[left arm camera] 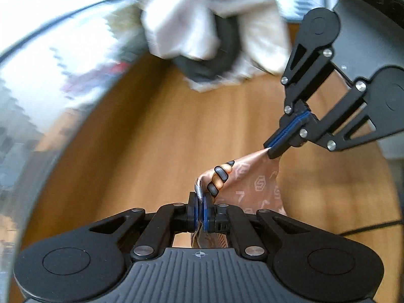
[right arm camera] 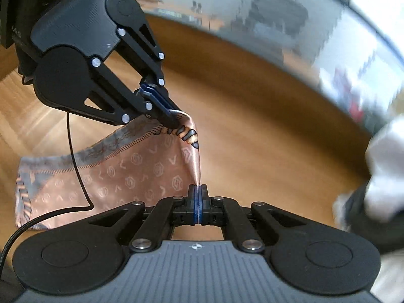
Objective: Fold clothes
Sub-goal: 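Lift the folded scarf off the desk with both tools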
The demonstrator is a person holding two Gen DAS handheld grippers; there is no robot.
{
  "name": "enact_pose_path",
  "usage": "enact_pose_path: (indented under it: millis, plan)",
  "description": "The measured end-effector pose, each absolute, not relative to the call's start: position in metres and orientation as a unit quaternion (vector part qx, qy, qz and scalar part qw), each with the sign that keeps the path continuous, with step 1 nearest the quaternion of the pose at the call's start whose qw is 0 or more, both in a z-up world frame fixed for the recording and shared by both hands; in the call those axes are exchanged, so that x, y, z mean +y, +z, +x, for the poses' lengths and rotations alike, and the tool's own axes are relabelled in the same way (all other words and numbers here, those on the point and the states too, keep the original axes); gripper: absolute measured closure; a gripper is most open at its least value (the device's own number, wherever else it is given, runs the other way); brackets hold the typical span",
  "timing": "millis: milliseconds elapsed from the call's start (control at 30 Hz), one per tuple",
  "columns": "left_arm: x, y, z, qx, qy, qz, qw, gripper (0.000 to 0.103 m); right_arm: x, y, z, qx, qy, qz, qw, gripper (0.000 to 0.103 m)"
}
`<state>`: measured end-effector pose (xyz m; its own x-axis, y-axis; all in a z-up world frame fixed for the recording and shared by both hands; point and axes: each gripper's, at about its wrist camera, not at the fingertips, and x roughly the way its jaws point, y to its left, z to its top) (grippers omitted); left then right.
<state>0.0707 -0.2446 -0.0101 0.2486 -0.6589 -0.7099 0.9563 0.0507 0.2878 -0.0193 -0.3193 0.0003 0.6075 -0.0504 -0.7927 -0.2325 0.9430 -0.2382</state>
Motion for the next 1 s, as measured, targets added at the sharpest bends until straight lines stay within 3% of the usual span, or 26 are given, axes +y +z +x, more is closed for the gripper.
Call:
enact_pose_path:
  millis: [300,500,633,1000]
  plan:
    - [-0.257,0.084,0.125,0.08,-0.502,0.32,0.8,0.097,-0.348,0.091,0.046,0.329,-0.004,-0.287,0.9,0.102]
    - [-0.243,0.123,0.123,0.034,-0.482,0.275,0.832,0.097,-0.347,0.127,0.041,0.293,-0.01,-0.319,0.902,0.102]
    - [-0.227,0.105,0.1,0.04,-0.487,0.281,0.826,0.097,-0.337,0.112,0.017,0.308,0.013,-0.328,0.893,0.102]
    - [-0.206,-0.008,0.014,0.179,-0.549,0.293,0.762,0.097,-0.319,0.01,-0.067,0.442,0.077,-0.274,0.851,0.102]
